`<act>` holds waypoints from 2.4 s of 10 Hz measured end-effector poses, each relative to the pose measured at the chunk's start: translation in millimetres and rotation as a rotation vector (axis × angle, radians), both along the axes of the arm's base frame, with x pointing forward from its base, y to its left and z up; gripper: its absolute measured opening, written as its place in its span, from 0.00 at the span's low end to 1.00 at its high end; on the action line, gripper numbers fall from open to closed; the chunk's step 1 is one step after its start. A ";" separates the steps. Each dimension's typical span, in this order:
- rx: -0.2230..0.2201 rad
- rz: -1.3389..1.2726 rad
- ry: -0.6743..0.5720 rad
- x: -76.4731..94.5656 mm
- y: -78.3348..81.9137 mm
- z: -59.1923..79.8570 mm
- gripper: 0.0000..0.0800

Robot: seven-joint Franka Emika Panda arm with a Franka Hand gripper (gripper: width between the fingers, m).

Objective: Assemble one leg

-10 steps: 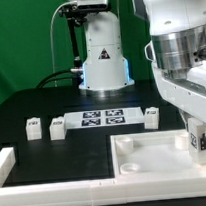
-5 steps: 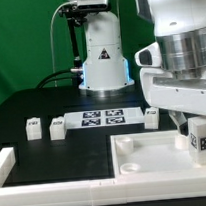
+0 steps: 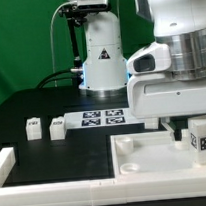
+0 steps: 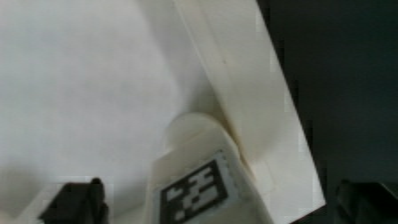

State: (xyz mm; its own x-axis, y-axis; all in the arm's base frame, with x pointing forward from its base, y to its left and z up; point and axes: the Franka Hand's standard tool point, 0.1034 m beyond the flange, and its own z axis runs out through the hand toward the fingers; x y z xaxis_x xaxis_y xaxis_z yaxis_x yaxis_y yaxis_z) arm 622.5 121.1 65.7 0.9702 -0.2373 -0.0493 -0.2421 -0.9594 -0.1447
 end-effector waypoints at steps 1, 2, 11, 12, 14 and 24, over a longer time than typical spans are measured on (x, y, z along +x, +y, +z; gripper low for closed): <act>-0.001 0.107 -0.018 0.5 -1.1 0.1 0.81; -0.002 0.150 -0.025 0.5 -1.5 -0.2 0.80; 0.011 -0.353 0.010 1.1 -2.5 -0.5 0.36; 0.021 -0.488 0.031 1.5 -2.3 -0.6 0.36; 0.025 -0.810 0.085 1.6 -1.8 -0.6 0.36; 0.026 -0.569 0.048 1.6 0.0 -0.5 0.81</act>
Offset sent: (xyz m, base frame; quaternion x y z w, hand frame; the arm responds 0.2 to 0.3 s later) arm 0.0000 0.0000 0.0000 0.0000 0.0000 0.0000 1.0000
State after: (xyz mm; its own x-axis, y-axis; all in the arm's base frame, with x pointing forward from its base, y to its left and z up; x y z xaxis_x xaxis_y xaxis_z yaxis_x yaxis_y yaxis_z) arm 624.2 121.0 65.2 0.6863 -0.7200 -0.1027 -0.7265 -0.6722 -0.1425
